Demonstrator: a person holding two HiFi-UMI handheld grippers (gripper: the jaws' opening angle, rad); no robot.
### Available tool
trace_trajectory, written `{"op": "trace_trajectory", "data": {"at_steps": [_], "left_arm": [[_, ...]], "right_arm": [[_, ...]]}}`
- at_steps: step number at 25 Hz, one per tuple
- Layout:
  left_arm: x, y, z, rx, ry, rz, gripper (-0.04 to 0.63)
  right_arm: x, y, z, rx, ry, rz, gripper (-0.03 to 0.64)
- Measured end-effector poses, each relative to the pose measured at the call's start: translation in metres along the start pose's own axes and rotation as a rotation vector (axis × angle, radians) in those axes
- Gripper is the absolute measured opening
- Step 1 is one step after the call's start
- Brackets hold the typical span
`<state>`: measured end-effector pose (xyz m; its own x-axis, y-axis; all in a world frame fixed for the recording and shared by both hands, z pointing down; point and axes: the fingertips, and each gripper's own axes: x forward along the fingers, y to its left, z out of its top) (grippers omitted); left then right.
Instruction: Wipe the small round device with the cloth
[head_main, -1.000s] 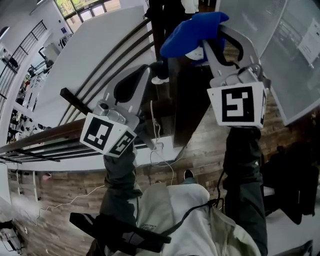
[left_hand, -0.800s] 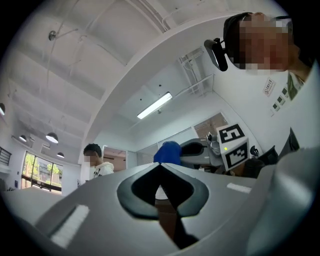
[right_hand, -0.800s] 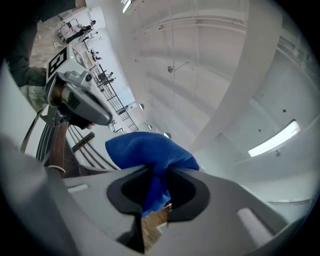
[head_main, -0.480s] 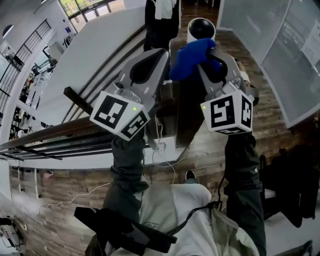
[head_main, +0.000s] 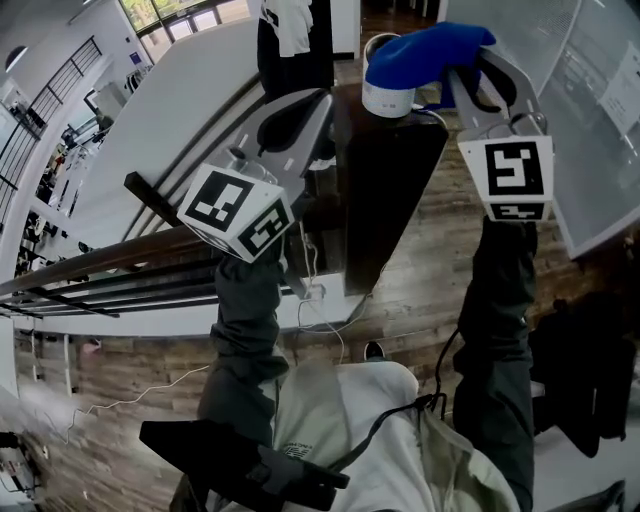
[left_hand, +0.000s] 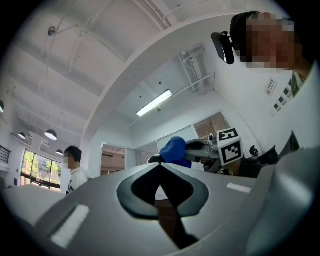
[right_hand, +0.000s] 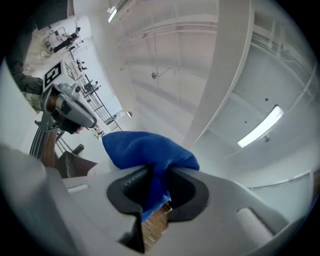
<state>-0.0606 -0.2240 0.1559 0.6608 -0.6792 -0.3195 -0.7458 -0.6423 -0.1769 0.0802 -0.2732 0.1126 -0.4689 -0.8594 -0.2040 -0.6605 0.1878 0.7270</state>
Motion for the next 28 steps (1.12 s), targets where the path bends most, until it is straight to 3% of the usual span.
{"op": "trace_trajectory", "data": {"at_steps": [3, 8, 14, 16, 23, 25, 28], "left_arm": [[0.009, 0.0, -0.007, 0.003, 0.017, 0.002, 0.0], [0.022, 0.0, -0.021, -0.006, 0.037, 0.021, 0.0], [0.018, 0.0, -0.031, -0.023, 0.022, 0.064, 0.0], [0.016, 0.0, -0.034, -0.029, 0.022, 0.072, 0.0], [0.002, 0.008, -0.023, -0.013, 0.037, 0.108, 0.0], [0.0, 0.008, -0.02, -0.005, 0.033, 0.11, 0.0], [0.004, 0.0, -0.03, 0.001, 0.035, 0.095, 0.0]], "right_arm": [[0.018, 0.005, -0.016, 0.006, 0.044, 0.037, 0.081], [0.014, 0.046, -0.034, -0.075, 0.055, 0.096, 0.08], [-0.007, 0.071, -0.05, -0.172, 0.094, 0.246, 0.079], [-0.008, 0.063, -0.048, -0.182, 0.073, 0.22, 0.078], [0.007, -0.017, -0.008, -0.101, -0.026, -0.025, 0.079], [0.016, -0.018, -0.003, -0.075, -0.026, -0.022, 0.078], [0.024, 0.016, -0.023, -0.09, -0.004, 0.073, 0.079]]}}
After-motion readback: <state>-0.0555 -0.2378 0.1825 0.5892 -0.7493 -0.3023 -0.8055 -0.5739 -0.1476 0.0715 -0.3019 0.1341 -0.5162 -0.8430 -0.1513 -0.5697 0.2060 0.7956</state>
